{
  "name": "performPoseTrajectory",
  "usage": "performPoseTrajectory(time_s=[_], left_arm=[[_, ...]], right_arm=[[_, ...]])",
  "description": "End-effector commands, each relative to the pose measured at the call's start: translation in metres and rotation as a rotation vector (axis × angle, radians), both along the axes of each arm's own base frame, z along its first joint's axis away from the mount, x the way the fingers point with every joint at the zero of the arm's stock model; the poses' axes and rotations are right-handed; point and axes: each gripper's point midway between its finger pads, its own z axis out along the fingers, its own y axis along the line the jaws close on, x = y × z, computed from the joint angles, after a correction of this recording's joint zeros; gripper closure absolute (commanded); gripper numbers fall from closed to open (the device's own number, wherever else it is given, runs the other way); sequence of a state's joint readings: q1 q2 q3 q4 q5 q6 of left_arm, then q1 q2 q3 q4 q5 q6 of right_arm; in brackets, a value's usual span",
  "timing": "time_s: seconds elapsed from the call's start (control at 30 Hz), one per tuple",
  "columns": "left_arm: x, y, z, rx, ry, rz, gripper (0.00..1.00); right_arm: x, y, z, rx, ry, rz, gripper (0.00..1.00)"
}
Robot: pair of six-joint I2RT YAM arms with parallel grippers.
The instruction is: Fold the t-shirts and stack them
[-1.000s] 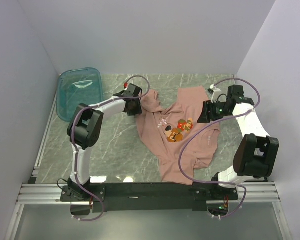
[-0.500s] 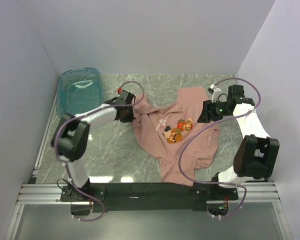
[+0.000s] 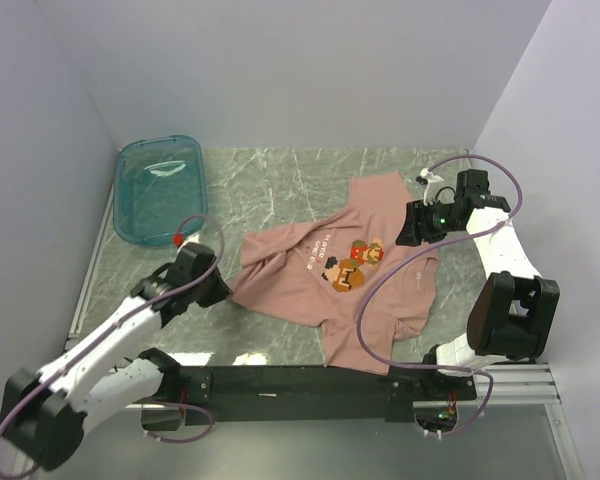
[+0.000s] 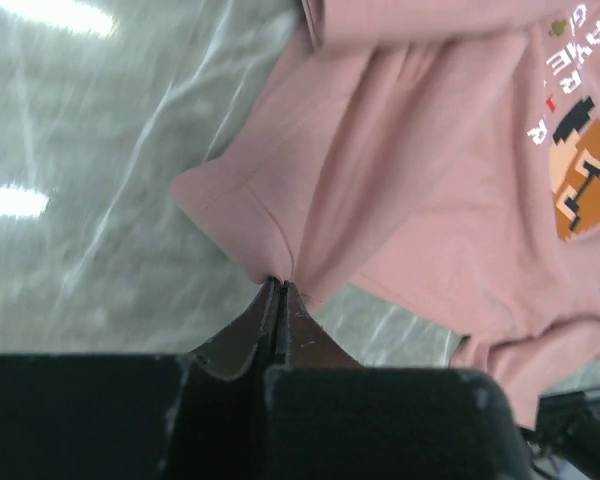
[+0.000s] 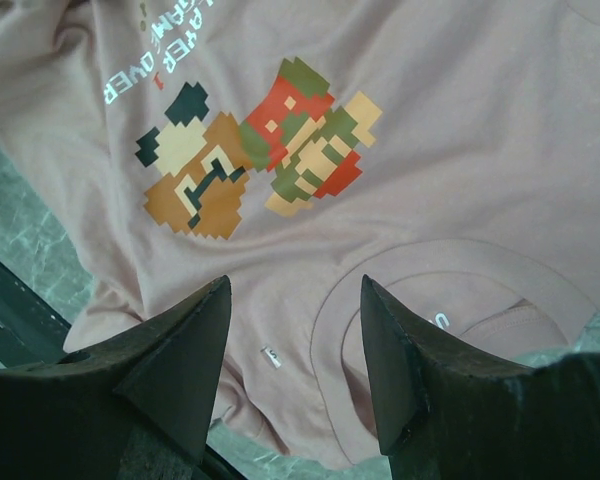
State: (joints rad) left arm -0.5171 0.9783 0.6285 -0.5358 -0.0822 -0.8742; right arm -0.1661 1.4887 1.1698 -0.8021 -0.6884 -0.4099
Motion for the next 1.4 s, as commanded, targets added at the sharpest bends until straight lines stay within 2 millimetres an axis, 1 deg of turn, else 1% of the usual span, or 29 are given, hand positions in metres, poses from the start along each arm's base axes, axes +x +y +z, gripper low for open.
performPoseTrajectory(time_s=[0.0,0.03,0.13,0.23,0.63,0.77,0.8,0.83,0.87,0.9,0.97,1.0,1.03,1.07,1.1,1.13,1.17,1.2,1.23,1.27,1.3,1.33,1.37], left_arm=[[-0.027,0.004,0.005,-0.100,0.047,0.084,0.99],[-0.031,0.005,0.011,-0.131,0.032,0.097,0.99],[-0.043,0.009,0.010,-0.150,0.042,0.109,0.99],[-0.050,0.011,0.011,-0.160,0.046,0.105,0.99],[-0.052,0.014,0.021,-0.136,0.035,0.085,0.99],[-0.055,0.019,0.022,-0.121,0.036,0.090,0.99],[-0.054,0.019,0.026,-0.122,0.029,0.090,0.99],[-0.056,0.020,0.026,-0.116,0.035,0.088,0.98],[-0.057,0.020,0.027,-0.113,0.034,0.086,0.93],[-0.056,0.021,0.029,-0.111,0.027,0.084,0.79],[-0.049,0.023,0.041,-0.096,-0.021,0.077,0.63],[-0.043,0.023,0.052,-0.097,-0.060,0.071,0.51],[-0.038,0.023,0.057,-0.075,-0.089,0.054,0.47],[-0.026,0.021,0.066,-0.075,-0.138,0.049,0.43],[-0.016,0.022,0.075,-0.054,-0.178,0.055,0.39],[-0.006,0.021,0.069,0.000,-0.164,0.029,0.38],[0.003,0.018,0.067,0.021,-0.162,0.015,0.37],[0.018,0.011,0.078,0.016,-0.194,-0.002,0.37],[0.029,0.006,0.061,0.062,-0.144,-0.034,0.38],[0.038,0.002,0.059,0.071,-0.140,-0.048,0.38],[0.055,-0.005,0.066,0.062,-0.174,-0.052,0.39],[0.063,-0.012,0.051,0.078,-0.128,-0.084,0.39],[0.072,-0.012,0.048,0.079,-0.123,-0.084,0.41]], right_arm=[[0.005,0.000,0.014,-0.009,-0.056,0.008,0.38],[0.006,0.000,0.014,-0.009,-0.055,0.010,0.38],[0.005,0.001,0.014,-0.004,-0.055,0.011,0.38],[0.004,0.001,0.015,-0.005,-0.057,0.013,0.38],[0.001,0.000,0.016,-0.028,-0.065,0.017,0.38],[0.002,0.000,0.017,-0.035,-0.071,0.021,0.38],[0.002,0.000,0.017,-0.036,-0.070,0.022,0.38],[0.002,0.000,0.017,-0.036,-0.071,0.025,0.38],[0.001,0.001,0.016,-0.038,-0.069,0.027,0.38],[0.001,0.001,0.016,-0.040,-0.070,0.031,0.38],[0.001,0.003,0.013,-0.047,-0.066,0.037,0.38],[0.001,0.003,0.013,-0.051,-0.067,0.042,0.38],[0.001,0.005,0.012,-0.052,-0.065,0.046,0.38],[0.001,0.007,0.012,-0.049,-0.065,0.052,0.38],[0.001,0.008,0.011,-0.049,-0.063,0.055,0.38],[0.003,0.009,0.012,-0.046,-0.064,0.061,0.38],[0.003,0.010,0.013,-0.045,-0.063,0.062,0.38],[0.004,0.012,0.013,-0.044,-0.062,0.067,0.38],[0.004,0.012,0.015,-0.043,-0.064,0.069,0.38],[0.004,0.013,0.015,-0.043,-0.066,0.072,0.38],[0.005,0.013,0.016,-0.044,-0.069,0.073,0.38],[0.004,0.013,0.017,-0.042,-0.068,0.072,0.38],[0.003,0.013,0.017,-0.044,-0.069,0.072,0.38]])
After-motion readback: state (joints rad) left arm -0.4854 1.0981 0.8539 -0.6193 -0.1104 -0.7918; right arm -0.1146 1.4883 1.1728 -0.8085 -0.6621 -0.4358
